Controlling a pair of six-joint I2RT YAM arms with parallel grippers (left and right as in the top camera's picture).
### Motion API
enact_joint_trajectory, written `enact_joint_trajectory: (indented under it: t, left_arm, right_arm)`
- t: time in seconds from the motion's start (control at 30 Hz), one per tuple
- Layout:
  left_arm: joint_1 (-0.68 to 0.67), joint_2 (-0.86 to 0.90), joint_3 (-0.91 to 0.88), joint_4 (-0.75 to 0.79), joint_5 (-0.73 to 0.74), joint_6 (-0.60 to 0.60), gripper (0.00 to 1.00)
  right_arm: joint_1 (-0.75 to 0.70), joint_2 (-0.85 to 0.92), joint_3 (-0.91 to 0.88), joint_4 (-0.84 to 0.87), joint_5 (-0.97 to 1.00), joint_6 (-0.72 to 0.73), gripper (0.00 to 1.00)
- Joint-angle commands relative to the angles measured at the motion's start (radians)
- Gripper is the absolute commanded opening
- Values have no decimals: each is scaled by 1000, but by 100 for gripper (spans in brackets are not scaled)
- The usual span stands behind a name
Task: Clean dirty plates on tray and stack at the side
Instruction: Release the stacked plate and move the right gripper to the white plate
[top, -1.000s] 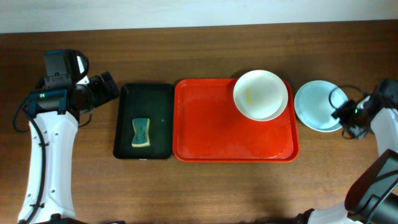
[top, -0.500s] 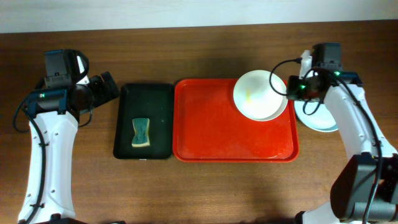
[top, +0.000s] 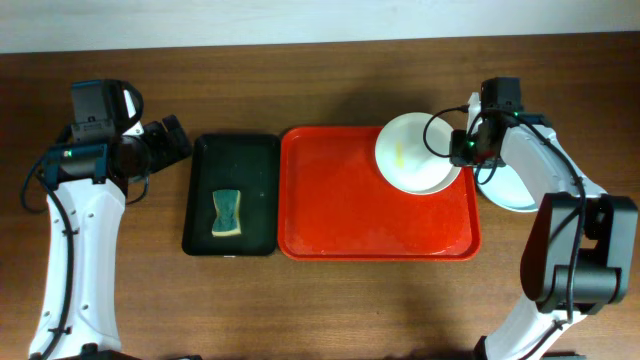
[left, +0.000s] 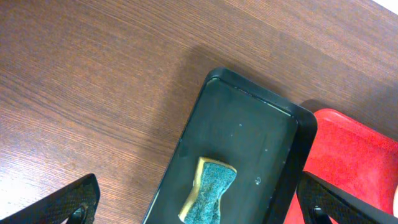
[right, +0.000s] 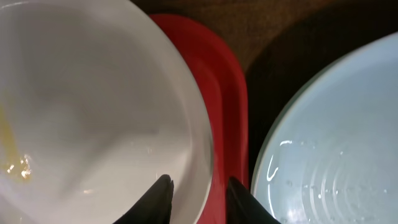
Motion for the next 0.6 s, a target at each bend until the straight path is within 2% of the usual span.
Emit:
enact_joint_trajectory:
  t: [0.0, 0.13, 0.2, 0.4, 0.57]
  left_arm:
    - [3, 3, 8, 2, 4, -10, 99]
    - [3, 3, 8, 2, 4, -10, 99]
    - [3, 3, 8, 2, 4, -10, 99]
    - [3, 3, 8, 2, 4, -10, 99]
    - [3, 3, 8, 2, 4, -10, 99]
  right_arm:
    - [0, 27, 11, 11, 18, -4, 30]
    - [0, 57, 11, 20, 20, -4, 28]
    - [0, 64, 10, 20, 20, -4, 5]
    - [0, 64, 9, -6, 14, -3, 4]
    - [6, 64, 9, -98, -176, 31, 4]
